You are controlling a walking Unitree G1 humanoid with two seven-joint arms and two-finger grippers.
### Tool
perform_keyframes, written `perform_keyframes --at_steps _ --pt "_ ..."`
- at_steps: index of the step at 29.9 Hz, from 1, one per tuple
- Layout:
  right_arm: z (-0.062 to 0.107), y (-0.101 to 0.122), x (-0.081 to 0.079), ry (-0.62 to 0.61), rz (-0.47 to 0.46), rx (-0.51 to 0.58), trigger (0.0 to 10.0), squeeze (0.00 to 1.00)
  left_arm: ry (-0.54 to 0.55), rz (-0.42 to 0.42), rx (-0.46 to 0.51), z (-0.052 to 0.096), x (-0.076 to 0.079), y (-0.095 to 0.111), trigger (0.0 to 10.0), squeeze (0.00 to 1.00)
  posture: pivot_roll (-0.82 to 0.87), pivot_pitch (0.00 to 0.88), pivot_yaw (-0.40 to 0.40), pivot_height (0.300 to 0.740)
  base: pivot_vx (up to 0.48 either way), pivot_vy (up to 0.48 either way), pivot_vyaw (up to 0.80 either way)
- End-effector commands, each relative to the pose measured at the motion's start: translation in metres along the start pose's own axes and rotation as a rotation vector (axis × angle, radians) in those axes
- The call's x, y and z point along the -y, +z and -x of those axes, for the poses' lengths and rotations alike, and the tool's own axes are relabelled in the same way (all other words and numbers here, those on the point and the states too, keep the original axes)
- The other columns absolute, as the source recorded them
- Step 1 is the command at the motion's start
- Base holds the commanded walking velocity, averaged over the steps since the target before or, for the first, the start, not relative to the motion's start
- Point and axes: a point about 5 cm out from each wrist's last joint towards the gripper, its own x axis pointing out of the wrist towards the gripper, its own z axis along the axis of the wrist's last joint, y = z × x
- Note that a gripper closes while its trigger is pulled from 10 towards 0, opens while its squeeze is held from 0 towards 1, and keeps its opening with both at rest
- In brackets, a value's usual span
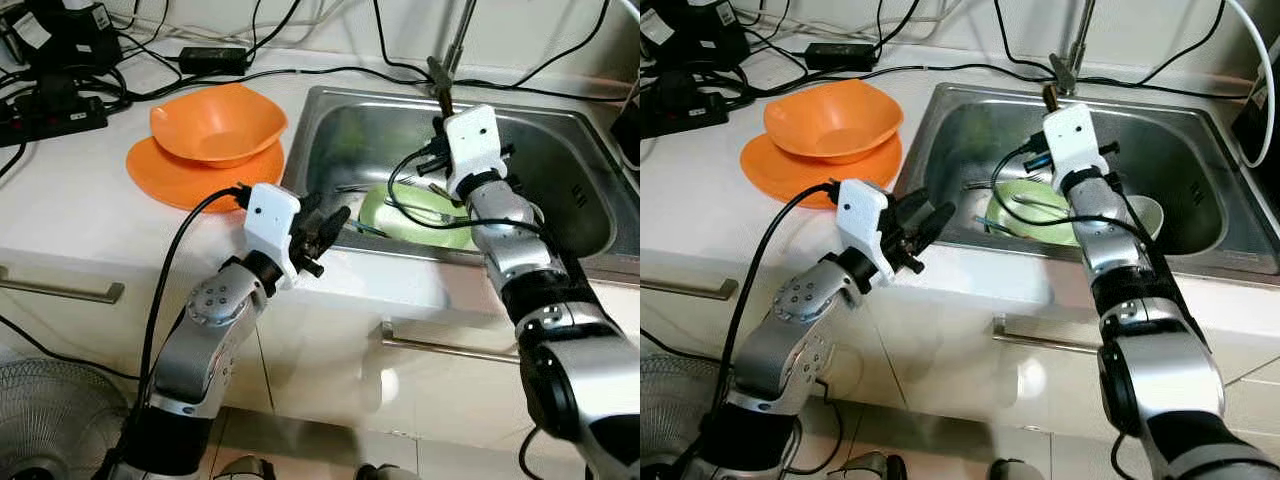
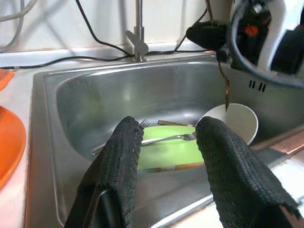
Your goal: Kitchen organization
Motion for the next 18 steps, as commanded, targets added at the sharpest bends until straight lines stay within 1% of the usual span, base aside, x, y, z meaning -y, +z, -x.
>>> perform_keyframes --at_steps 1,3,7,13,16,18 --pt "-0.003 0.000 0.007 -0.041 -0.068 -0.041 10.0 0.00 -0.033 -0.003 -0.008 0.001 0.006 0.000 10.0 0.00 0.00 0.053 0.008 0.740 0.000 0.000 0.00" --pt "-0.004 -0.001 0.008 -0.047 -0.068 -0.053 10.0 0.00 -0.036 -0.002 -0.008 0.001 0.006 0.000 10.0 0.00 0.00 0.053 0.008 0.740 0.000 0.000 0.00" --pt "-0.003 -0.012 0.009 -0.047 -0.058 -0.161 10.0 0.00 -0.049 -0.003 -0.015 0.002 0.010 0.000 10.0 0.00 0.01 0.054 0.002 0.740 0.000 0.000 0.00" --pt "0.001 -0.025 0.011 -0.067 -0.140 -0.260 10.0 0.00 -0.052 0.007 -0.034 0.004 0.013 -0.002 10.0 0.00 0.02 0.058 -0.006 0.740 0.000 0.000 0.00" --pt "0.002 -0.029 0.010 -0.052 -0.128 -0.286 10.0 0.00 -0.062 0.014 -0.056 0.005 0.014 -0.004 10.0 0.00 0.02 0.064 -0.009 0.740 0.000 0.000 0.00" --pt "0.003 -0.031 0.010 -0.047 -0.131 -0.305 10.0 0.00 -0.069 0.012 -0.091 0.006 0.014 -0.007 10.0 0.00 0.02 0.064 -0.009 0.740 0.000 0.000 0.00"
